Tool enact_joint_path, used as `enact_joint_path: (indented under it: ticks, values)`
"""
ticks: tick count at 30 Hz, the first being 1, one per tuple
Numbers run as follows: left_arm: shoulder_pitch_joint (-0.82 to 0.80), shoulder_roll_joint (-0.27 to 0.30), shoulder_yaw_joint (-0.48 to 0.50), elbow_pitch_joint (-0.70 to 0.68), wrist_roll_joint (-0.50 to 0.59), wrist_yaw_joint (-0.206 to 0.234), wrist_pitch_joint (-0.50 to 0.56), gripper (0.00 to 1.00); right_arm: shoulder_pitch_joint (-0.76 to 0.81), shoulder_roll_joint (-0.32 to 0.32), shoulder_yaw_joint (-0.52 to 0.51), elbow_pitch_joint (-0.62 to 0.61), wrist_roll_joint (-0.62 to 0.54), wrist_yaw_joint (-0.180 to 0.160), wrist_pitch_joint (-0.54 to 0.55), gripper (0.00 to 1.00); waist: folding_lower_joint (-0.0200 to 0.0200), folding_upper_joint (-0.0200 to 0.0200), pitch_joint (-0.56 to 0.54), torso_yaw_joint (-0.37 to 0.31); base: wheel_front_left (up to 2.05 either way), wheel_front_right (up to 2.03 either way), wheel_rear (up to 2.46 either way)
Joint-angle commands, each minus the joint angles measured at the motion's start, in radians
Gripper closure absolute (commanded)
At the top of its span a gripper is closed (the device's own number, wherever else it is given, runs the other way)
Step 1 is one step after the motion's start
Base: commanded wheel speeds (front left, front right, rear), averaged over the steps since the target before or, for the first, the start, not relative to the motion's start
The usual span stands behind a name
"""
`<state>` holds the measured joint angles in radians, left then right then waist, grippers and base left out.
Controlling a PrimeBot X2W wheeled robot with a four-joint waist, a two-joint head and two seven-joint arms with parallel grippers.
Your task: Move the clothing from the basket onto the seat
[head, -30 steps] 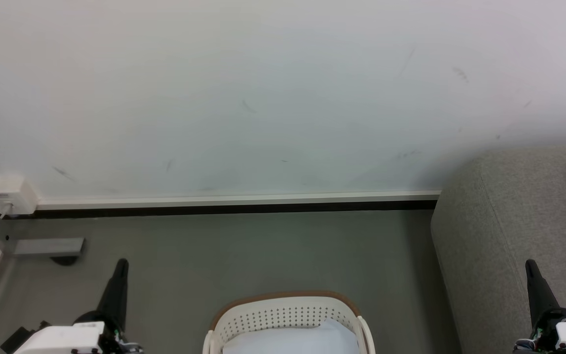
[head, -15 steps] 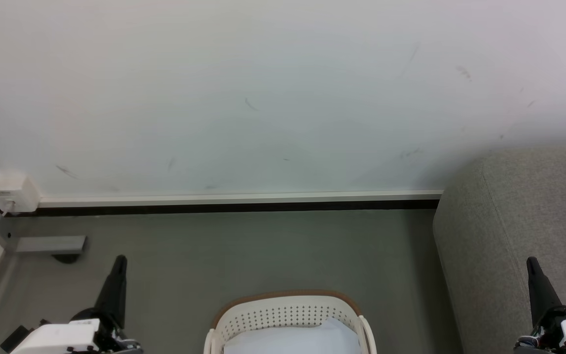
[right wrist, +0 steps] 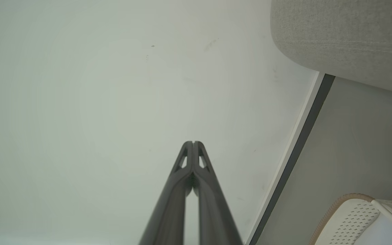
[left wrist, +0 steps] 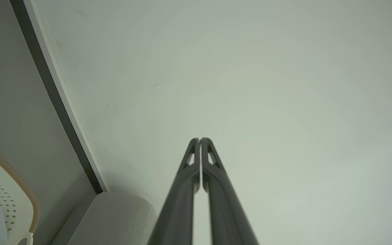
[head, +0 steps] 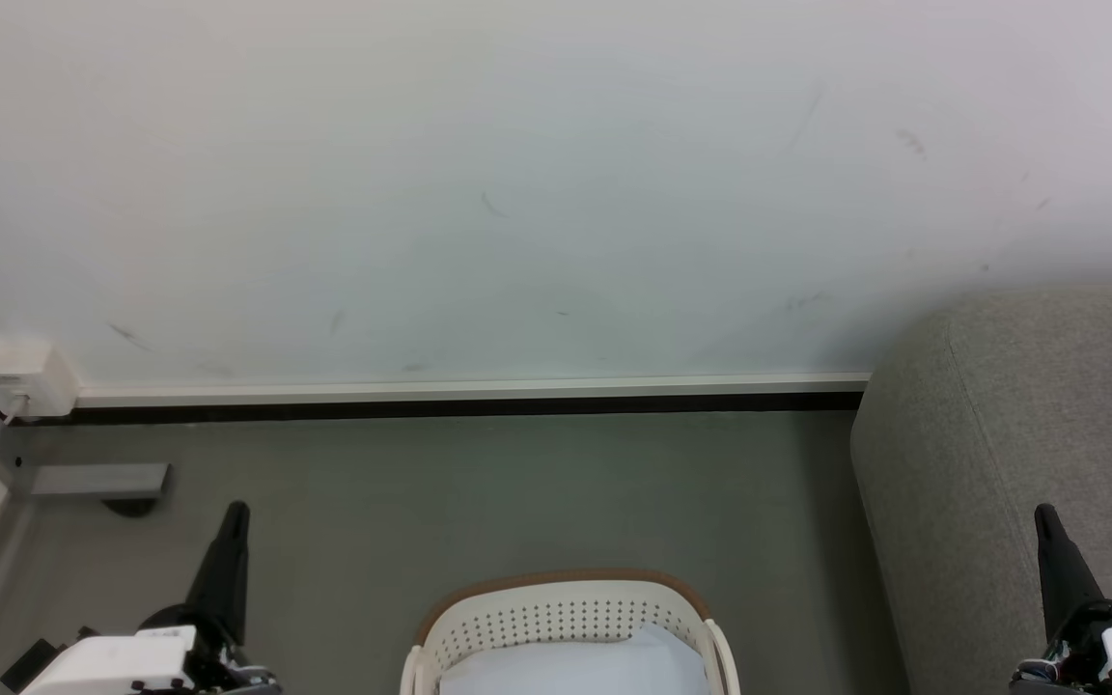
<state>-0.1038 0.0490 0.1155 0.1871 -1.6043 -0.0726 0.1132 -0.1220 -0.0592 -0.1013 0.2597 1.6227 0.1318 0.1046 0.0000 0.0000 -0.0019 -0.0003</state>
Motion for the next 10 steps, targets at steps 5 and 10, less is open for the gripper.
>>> enact_joint_path:
  ticks: [5, 10]
  values:
    - [-0.007, 0.002, 0.003, -0.002, -0.014, -0.001, 0.004, 1.0, -0.01, -0.008, 0.002, -0.003, 0.006, -0.002, -0.001, 1.0, 0.0, 0.0, 0.0, 0.0, 0.0, 0.0, 0.0]
    - [-0.007, 0.002, 0.003, -0.002, -0.014, -0.001, 0.004, 1.0, -0.009, -0.008, 0.003, -0.003, 0.005, -0.002, -0.002, 1.0, 0.0, 0.0, 0.0, 0.0, 0.0, 0.0, 0.0]
